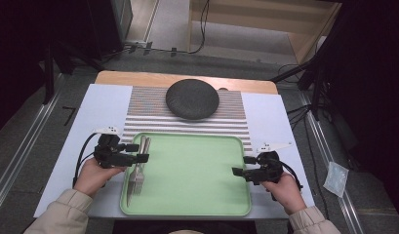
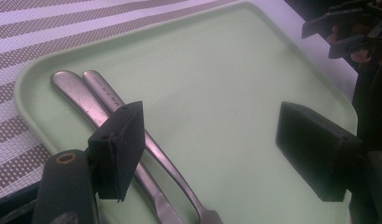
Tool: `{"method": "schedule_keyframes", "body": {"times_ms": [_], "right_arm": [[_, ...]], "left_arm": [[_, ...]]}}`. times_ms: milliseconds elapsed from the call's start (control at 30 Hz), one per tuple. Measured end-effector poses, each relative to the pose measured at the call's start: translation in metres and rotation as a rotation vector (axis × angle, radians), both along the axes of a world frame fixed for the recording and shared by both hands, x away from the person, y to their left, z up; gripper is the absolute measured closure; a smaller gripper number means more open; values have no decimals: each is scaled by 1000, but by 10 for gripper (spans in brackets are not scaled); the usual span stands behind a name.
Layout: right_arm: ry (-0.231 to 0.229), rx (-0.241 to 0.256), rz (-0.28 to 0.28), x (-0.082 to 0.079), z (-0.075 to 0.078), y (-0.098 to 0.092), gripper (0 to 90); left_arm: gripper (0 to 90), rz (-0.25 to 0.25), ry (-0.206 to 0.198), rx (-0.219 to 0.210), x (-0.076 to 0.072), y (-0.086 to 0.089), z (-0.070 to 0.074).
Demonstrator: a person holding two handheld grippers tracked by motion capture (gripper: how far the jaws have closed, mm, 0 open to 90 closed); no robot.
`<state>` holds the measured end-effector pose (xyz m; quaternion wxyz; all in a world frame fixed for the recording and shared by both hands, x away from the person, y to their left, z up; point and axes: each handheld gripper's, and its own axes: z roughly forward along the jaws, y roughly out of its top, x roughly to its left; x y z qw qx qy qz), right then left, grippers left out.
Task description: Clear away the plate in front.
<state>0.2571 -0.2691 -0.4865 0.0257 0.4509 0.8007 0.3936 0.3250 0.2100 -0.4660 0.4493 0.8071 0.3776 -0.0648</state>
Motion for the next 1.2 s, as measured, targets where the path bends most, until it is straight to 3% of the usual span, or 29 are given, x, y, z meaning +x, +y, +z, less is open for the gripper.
{"method": "schedule_keyframes", "body": {"times_ms": [333, 567, 667, 967, 1033, 1200], "right_arm": [[8, 19, -2, 0, -1, 1, 229], [6, 37, -9, 1, 0, -1, 229], [1, 37, -8, 2, 0, -1, 229], [8, 44, -27, -5, -1, -4, 228], [11, 42, -30, -7, -1, -5, 228], [9, 42, -34, -11, -2, -7, 228]], "left_arm": [[263, 16, -18, 10, 2, 2, 1], [269, 15, -56, 26, 8, -2, 0], [274, 5, -71, 40, 11, -7, 0], [281, -32, -68, 19, 21, -24, 2], [275, -41, -79, -2, 23, -28, 2], [259, -68, -95, 7, 30, -42, 4]]}}
